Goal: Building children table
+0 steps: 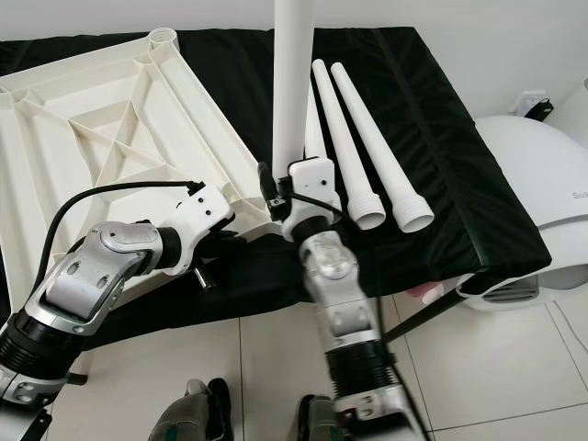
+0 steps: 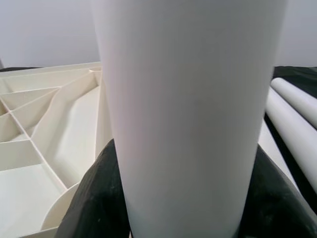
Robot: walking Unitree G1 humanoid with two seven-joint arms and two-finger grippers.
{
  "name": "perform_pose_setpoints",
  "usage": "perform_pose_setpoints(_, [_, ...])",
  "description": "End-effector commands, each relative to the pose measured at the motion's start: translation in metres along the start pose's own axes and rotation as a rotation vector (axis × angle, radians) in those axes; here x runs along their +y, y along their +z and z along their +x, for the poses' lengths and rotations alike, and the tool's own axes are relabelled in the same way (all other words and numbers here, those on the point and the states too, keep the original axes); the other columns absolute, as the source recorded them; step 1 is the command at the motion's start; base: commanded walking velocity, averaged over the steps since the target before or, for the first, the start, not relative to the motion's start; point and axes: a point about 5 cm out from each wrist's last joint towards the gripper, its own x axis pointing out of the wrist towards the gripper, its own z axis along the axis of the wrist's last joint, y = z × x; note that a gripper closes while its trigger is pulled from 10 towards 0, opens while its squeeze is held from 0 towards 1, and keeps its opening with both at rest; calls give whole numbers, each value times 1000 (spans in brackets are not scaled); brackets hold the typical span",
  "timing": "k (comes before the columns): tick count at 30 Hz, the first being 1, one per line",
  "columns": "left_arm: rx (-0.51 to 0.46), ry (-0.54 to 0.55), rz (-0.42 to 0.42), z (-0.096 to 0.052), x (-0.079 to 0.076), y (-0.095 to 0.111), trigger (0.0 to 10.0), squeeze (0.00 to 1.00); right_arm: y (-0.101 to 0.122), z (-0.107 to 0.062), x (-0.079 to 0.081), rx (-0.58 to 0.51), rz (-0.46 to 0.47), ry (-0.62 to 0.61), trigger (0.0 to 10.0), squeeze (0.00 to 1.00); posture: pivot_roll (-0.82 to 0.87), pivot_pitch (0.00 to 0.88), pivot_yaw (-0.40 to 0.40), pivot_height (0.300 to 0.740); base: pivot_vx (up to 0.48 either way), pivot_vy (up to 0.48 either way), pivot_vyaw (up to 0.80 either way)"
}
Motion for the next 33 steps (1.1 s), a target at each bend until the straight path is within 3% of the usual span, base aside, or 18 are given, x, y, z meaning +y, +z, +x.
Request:
perform_pose_setpoints(1, [-9,58,-4,-4,5,1,10000,0,-19,-7,-5,100,-20,-65,0,0,-15,195,-24,740,0,0,0])
perform_pose_setpoints(9, [-8,58,-3,-4,5,1,10000,0,-18,-7,-5,100,-17,-80,0,0,-16,197,-22,740,0,0,0])
perform_pose_setpoints(10, [-8,58,-3,-4,5,1,10000,0,-18,-7,-6,102,-14,-82,10000,0,-17,198,-22,740,0,0,0])
perform_pose_setpoints(12, [-8,59,-3,-4,5,1,10000,0,-18,-7,-6,103,-13,-86,10000,0,-17,198,-22,740,0,0,0])
perform_pose_setpoints(13, [-8,59,-3,-4,5,1,10000,0,-17,-7,-6,101,-5,-80,10000,976,-18,197,-23,740,0,0,0])
perform_pose_setpoints(22, [-9,60,-4,-4,6,1,10000,0,-15,-5,-10,75,34,-1,10000,1000,-20,199,-23,740,0,0,0])
perform_pose_setpoints(26, [-9,62,-4,-4,6,1,10000,0,-8,-2,-14,38,55,91,10000,1000,-20,199,-22,740,0,0,0])
perform_pose_setpoints(28, [-9,64,-4,-4,7,1,10000,0,-2,0,-20,21,60,199,10000,1000,-20,200,-21,740,0,0,0])
perform_pose_setpoints(33, [-9,66,-3,-4,8,1,10000,0,6,7,-42,6,35,309,10000,1000,-20,197,-21,740,0,0,0])
